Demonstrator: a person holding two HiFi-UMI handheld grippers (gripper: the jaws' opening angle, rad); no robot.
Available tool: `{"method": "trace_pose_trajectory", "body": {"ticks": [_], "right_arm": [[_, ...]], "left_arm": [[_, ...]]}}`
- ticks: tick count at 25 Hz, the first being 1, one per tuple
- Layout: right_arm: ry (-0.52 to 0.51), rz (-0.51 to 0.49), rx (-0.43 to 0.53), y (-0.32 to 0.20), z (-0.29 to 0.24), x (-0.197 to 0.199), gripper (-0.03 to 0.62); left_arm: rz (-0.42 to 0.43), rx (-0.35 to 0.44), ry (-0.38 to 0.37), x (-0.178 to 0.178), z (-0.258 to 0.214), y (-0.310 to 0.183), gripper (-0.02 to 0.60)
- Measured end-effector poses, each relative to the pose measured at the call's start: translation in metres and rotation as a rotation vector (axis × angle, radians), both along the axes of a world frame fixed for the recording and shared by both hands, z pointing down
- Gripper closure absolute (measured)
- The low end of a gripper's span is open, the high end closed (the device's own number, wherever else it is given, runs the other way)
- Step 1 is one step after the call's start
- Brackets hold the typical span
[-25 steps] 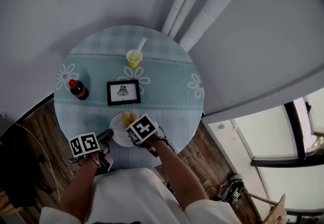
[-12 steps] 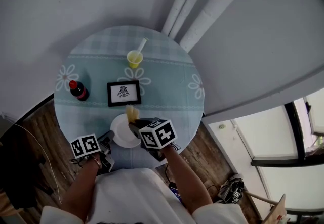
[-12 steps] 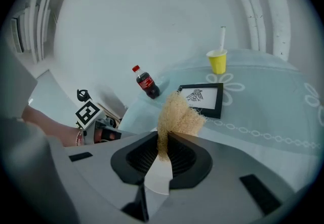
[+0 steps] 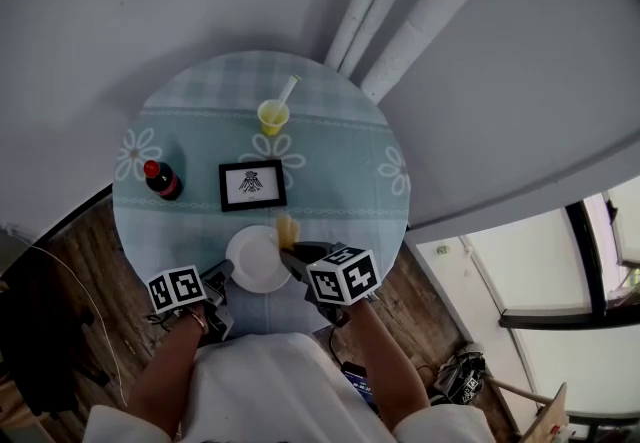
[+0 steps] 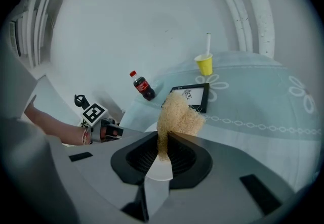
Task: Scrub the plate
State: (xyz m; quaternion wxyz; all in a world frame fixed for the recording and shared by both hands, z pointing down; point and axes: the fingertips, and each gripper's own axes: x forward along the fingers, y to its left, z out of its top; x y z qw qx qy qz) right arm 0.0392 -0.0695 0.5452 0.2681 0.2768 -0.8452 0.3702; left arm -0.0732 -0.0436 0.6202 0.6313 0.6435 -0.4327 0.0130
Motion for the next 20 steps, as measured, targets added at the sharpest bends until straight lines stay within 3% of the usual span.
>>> {"method": "trace_pose_trajectory", "body": {"ticks": [7, 10, 13, 17, 20], "right_arm": [[-0.006, -0.009, 0.006, 0.008, -0.004, -0.001, 0.530], [-0.015, -0.002, 0.001, 0.011, -0.004, -0.002, 0.530], [-0.021, 0.003, 0.005, 0.013, -0.005, -0.001, 0.530], [-0.005, 0.025, 0.030, 0.009, -0.007, 0.010, 0.530], [-0.010, 0.063, 0.034, 0.005, -0.009, 0.020, 0.530]], "left_arm": [[-0.025, -0.010, -0.046, -0.002, 0.000, -0.001, 0.544], [0.031, 0.030, -0.082, 0.003, -0.005, -0.003, 0.467], [0.033, 0.037, -0.118, -0.002, -0.007, -0.001, 0.454], [-0.047, 0.001, -0.092, -0.015, -0.008, -0.001, 0.436], [-0.069, 0.037, -0.057, -0.023, -0.025, -0.005, 0.433]]}}
